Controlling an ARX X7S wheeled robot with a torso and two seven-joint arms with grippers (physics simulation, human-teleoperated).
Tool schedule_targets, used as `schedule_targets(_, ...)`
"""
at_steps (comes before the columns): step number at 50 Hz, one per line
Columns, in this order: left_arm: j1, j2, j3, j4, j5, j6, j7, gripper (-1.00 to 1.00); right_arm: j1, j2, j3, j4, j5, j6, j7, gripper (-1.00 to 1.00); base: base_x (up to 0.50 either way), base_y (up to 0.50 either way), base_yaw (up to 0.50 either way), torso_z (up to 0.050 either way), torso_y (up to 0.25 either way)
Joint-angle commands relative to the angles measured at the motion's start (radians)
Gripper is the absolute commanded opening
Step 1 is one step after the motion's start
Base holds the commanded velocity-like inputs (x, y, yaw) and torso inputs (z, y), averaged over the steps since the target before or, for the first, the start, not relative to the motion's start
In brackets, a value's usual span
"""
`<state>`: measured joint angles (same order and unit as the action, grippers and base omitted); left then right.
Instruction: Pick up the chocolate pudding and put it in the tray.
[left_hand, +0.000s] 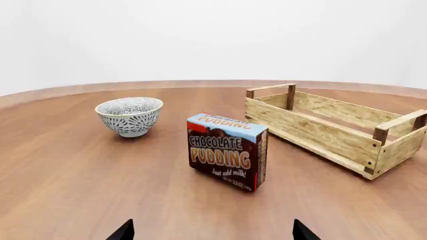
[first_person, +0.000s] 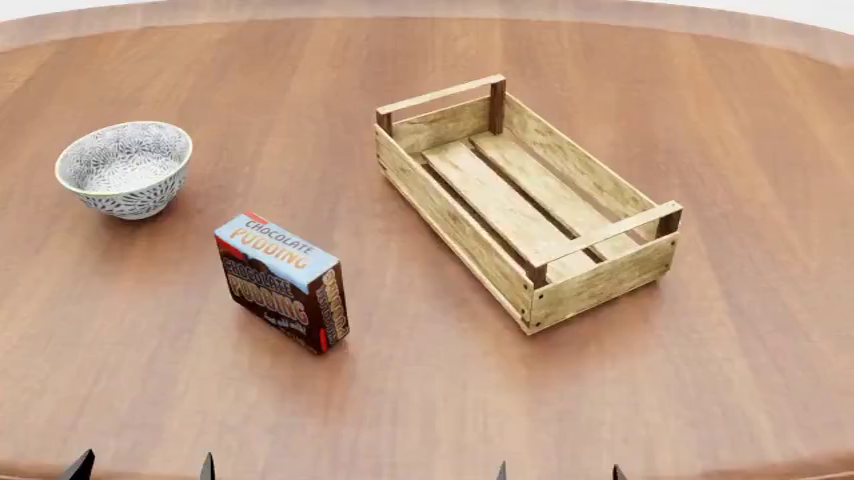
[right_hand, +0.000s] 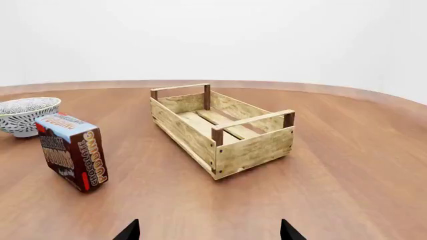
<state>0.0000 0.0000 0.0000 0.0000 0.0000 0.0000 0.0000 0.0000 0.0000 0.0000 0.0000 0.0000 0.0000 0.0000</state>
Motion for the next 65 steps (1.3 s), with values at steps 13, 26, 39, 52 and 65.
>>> schedule_targets(13,0.025,-0.057,0.066,0.173,-0.03,-0.091,-0.054,1.0,0.006,0.058,-0.063,-0.158,0.025,0.115,0.063,1.0,0.0,0.0,0.0,0.0,0.0)
schedule_targets(26,0.025,-0.078,0.091,0.222,-0.049,-0.117,-0.073,1.0,0.032,0.085,-0.116,-0.186,-0.001,0.141,0.082,1.0,0.03,0.03,0.0,0.0,0.0)
schedule_targets(39,0.035,-0.094,0.105,0.239,-0.068,-0.117,-0.09,1.0,0.042,0.093,-0.131,-0.156,0.021,0.123,0.095,1.0,0.24,0.13,0.0,0.0,0.0)
schedule_targets(52,0.048,-0.109,0.129,0.232,-0.083,-0.104,-0.1,1.0,0.033,0.107,-0.139,-0.125,0.051,0.082,0.106,1.0,0.33,0.12,0.0,0.0,0.0)
schedule_targets(65,0.052,-0.121,0.142,0.24,-0.094,-0.092,-0.119,1.0,0.039,0.118,-0.148,-0.108,0.064,0.066,0.123,1.0,0.38,0.02,0.0,0.0,0.0)
